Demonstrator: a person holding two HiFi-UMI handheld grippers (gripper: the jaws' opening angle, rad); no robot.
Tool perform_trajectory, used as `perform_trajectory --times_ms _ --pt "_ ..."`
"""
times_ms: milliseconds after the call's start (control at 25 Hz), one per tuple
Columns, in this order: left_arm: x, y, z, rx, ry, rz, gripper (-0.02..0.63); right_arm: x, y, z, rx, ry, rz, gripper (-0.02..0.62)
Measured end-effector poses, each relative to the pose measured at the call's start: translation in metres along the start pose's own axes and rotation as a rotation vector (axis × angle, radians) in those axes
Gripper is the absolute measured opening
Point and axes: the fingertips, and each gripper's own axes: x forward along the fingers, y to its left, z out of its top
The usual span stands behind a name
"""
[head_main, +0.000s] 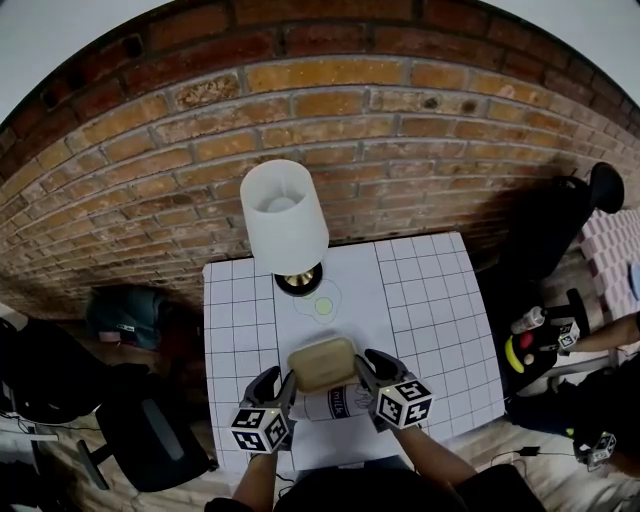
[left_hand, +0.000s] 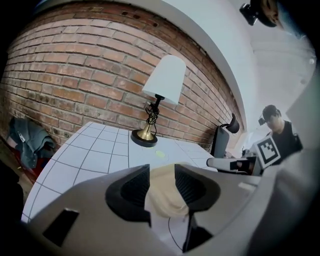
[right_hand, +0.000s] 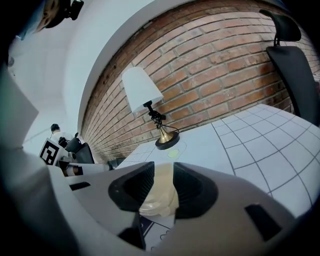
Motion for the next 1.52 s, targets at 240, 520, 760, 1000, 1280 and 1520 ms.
perform_trajectory --times_ms 240,520,760,1000,1280,1520 --pt "0.008 0.007 -0.013 -0.045 0.04 -0.004 0.181 0.01 -0.004 -0.011 0.01 0.036 0.001 0.098" --pt "0.017 0.009 -0.031 -0.113 0.083 -0.015 0.183 0.016 -0.004 -0.022 0.028 0.073 0.015 0.098" --pt "0.021 0.008 -0.039 -0.158 0.1 -0.033 0.183 0.017 -0.005 -0.024 0.032 0.077 0.019 0.095" --pt "0.023 0.004 -0.036 -0.167 0.088 -0.041 0.183 0.017 -0.006 -0.023 0.035 0.077 0.021 0.084" --pt "0.019 0.0 -0.029 -0.167 0.069 -0.036 0.182 0.014 -0.001 -0.014 0.039 0.059 0.03 0.081" --pt "0.015 -0.003 -0.015 -0.149 0.036 -0.041 0.181 0.009 0.004 -0.003 0.037 0.037 0.045 0.077"
